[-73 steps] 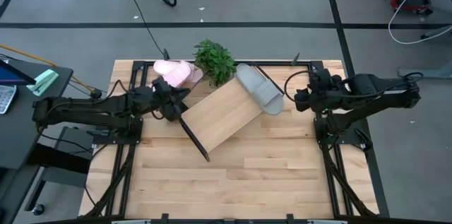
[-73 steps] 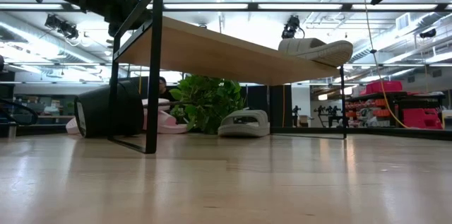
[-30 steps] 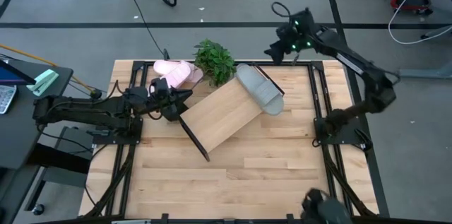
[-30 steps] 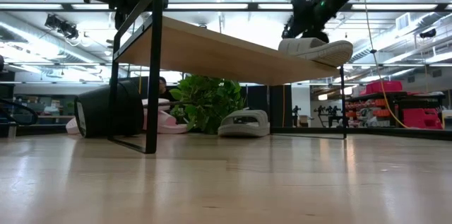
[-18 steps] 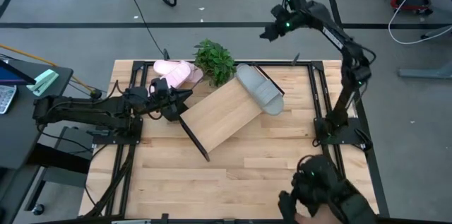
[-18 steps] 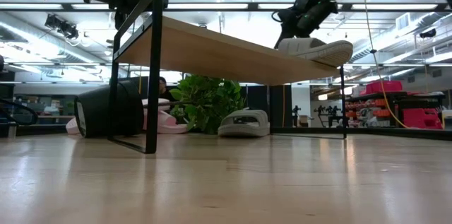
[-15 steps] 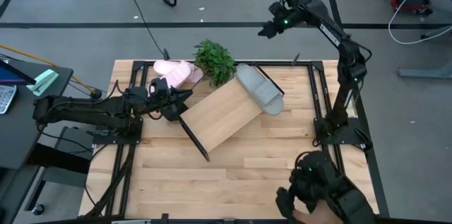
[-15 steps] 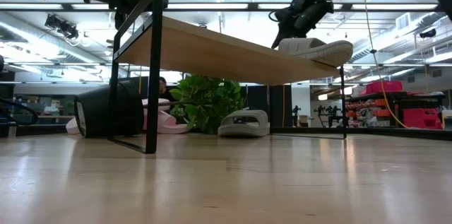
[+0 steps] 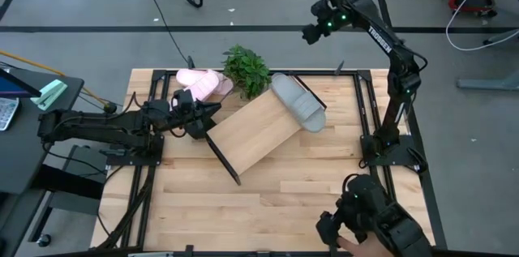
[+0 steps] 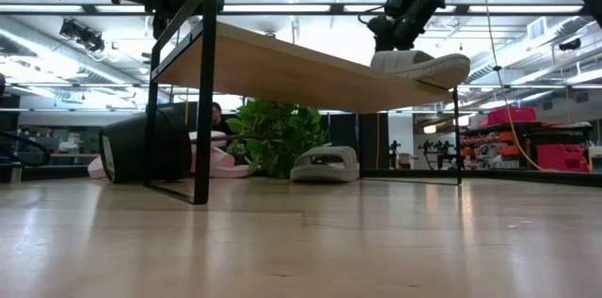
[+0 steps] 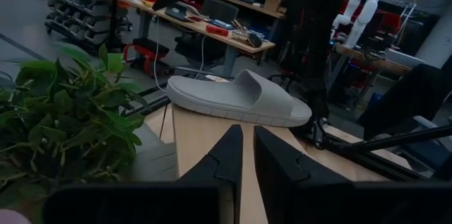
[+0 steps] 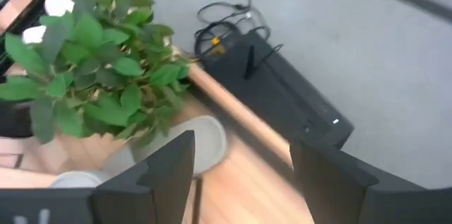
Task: Pick and place slides into the shelf
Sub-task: Put the gray slides on the shelf
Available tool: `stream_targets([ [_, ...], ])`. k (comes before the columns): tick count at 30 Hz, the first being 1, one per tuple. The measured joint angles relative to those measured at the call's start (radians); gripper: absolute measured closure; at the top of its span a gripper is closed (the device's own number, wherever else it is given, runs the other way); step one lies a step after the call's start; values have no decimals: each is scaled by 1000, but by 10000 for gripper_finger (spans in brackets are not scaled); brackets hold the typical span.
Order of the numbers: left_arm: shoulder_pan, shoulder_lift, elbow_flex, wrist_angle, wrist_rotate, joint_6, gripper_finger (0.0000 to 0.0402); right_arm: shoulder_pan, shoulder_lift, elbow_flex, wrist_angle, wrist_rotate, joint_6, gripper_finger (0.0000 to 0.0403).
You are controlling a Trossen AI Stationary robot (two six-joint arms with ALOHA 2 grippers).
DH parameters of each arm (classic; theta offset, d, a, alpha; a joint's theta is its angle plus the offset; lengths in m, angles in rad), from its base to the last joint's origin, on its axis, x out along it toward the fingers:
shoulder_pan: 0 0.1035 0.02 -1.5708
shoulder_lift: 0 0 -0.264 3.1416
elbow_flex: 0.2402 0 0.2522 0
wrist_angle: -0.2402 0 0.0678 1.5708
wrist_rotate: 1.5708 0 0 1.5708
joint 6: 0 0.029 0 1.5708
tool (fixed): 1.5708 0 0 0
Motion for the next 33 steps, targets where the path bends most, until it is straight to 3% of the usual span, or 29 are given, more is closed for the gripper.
stream_targets([
  [15,0,0,0,-4,0,0,369,-24,196,0,-8,-76,-47,165],
  [24,0,0,0,-4,0,-2,370,-37,295,-1,2,-236,-62,165],
  [33,0,0,0,-3,0,-3,366,-80,344,-1,4,-300,-68,165],
])
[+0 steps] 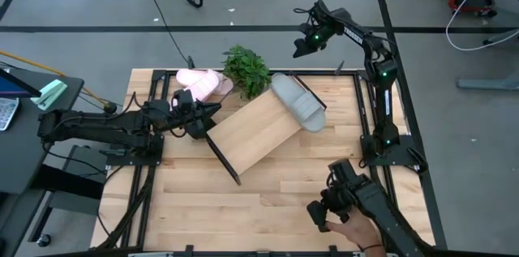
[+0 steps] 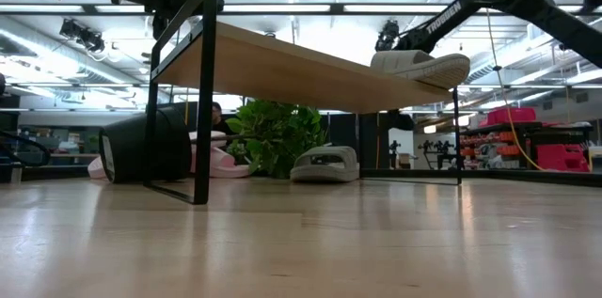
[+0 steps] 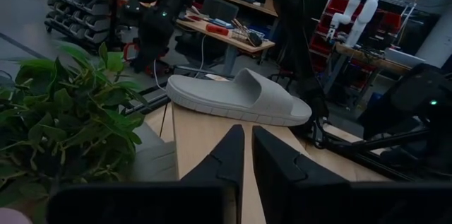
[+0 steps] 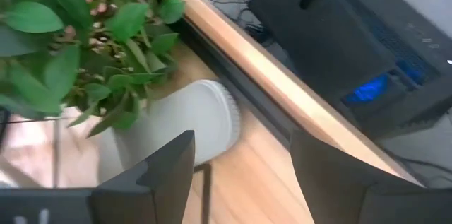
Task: Pick and place slides into the shelf
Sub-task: Put the gray slides on the shelf
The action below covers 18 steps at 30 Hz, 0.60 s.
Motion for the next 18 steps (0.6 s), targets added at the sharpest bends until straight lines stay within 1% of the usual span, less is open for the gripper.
stream_targets([
  [7,0,0,0,0,0,0,371,-30,7,0,-2,-68,-53,165],
  [11,0,0,0,1,0,0,371,-23,7,0,12,-51,-120,165],
  [18,0,0,0,1,0,-7,366,-11,8,0,-29,-37,-163,165],
])
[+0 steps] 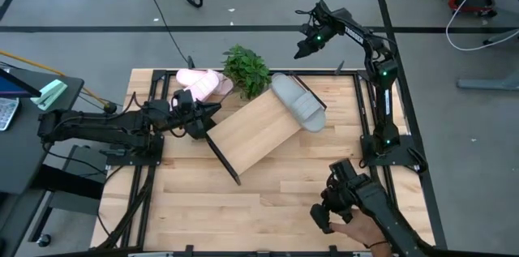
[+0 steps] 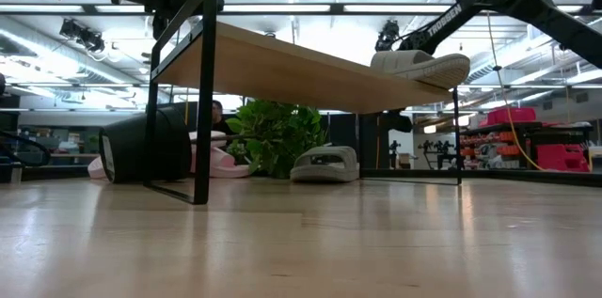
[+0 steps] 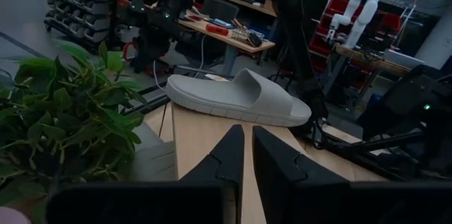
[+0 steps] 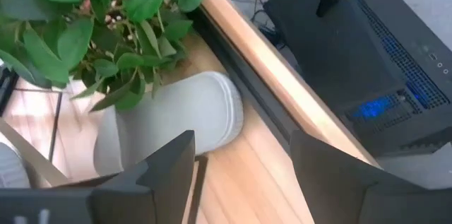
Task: Pick and place slides into the shelf
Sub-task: Put the gray slides on the shelf
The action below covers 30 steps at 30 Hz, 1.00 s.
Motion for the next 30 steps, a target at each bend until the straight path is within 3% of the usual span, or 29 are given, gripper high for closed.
stream_targets([
  [30,0,0,0,0,0,-47,359,80,40,0,-10,6,-121,165],
])
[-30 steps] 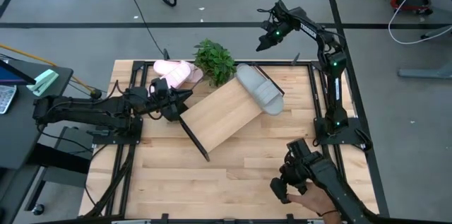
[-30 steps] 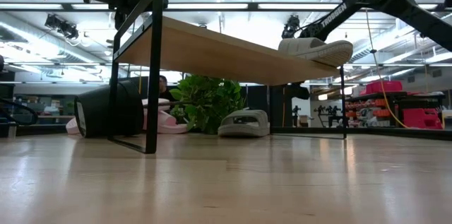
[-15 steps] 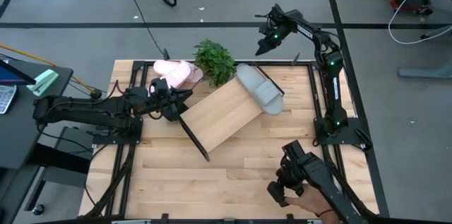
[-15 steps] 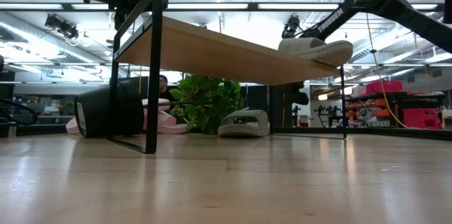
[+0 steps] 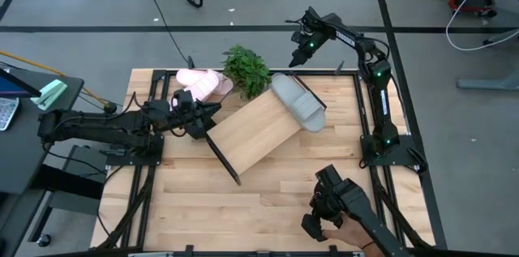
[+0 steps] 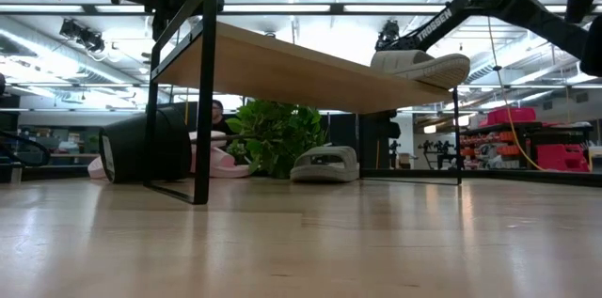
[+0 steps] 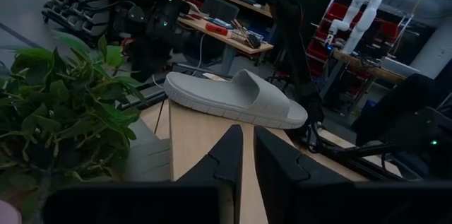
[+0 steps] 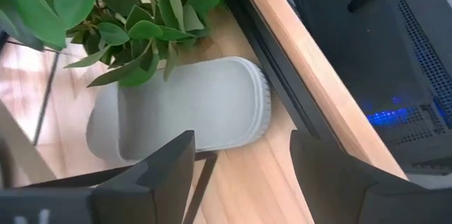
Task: Pick and place slides into the shelf
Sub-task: Put the gray slides on the shelf
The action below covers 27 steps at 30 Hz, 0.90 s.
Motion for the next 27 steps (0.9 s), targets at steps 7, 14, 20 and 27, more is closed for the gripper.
stream_targets([
  [7,0,0,0,0,0,-32,358,28,0,0,-5,60,-2,165],
  [14,0,0,0,0,0,-46,358,44,0,0,-4,85,-35,165],
  [20,0,0,0,0,0,-45,360,41,0,0,-2,85,-35,165],
  [27,0,0,0,0,0,-44,360,41,0,-6,3,85,-44,165],
])
